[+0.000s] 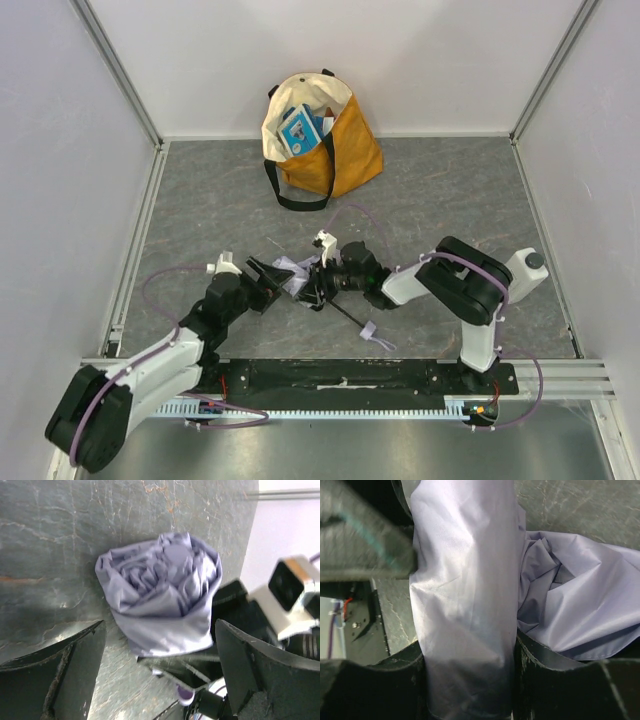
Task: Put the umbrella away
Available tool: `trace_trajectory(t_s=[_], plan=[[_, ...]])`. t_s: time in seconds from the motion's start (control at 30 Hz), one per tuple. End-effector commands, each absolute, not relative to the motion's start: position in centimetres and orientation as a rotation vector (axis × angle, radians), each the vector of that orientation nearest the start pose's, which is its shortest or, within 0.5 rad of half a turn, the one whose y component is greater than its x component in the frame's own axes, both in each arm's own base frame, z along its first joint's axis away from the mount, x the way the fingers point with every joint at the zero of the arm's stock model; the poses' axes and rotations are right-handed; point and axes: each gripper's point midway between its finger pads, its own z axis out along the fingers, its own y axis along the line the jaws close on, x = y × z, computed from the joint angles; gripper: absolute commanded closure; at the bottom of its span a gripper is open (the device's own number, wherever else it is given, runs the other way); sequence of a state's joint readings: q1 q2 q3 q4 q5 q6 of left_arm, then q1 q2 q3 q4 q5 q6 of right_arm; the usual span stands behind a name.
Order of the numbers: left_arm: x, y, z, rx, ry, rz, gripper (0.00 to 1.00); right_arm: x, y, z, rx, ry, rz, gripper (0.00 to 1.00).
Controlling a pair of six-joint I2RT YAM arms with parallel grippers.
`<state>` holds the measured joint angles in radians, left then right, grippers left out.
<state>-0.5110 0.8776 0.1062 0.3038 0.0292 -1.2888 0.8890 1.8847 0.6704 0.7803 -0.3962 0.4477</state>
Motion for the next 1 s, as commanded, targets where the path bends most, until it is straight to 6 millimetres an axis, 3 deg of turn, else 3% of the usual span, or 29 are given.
trace_trajectory(t_s=[0.0, 0.13, 0.43, 0.6, 0.83, 0.97], plan=[[21.3, -17.4, 7.5, -0.654, 2.034, -1.143, 0.05, 15.1, 34.6, -5.9, -0.743, 2.635, 1.251, 1.00], [21.4, -17.1, 9.8, -0.579, 1.945, -1.170, 0.05, 15.1, 34.5, -6.2, -0.643, 2.703, 1.415, 1.00], [20.7, -18.1, 7.0, -0.691, 2.101, -1.201, 0.04, 16.3, 34.3, -6.7, -0.423, 2.814, 1.566, 1.00], [21.4, -18.6, 6.1, -0.782, 2.130, -1.211, 0.04, 17.0, 34.7, -6.2, -0.403, 2.799, 1.604, 1.00], [23.7, -18.3, 6.3, -0.867, 1.985, -1.241, 0.03, 17.0, 35.2, -5.3, -0.409, 2.771, 1.685, 1.00], [24.4, -19.3, 5.9, -0.900, 2.025, -1.245, 0.03, 17.0, 35.8, -4.6, -0.381, 2.744, 1.755, 1.00]])
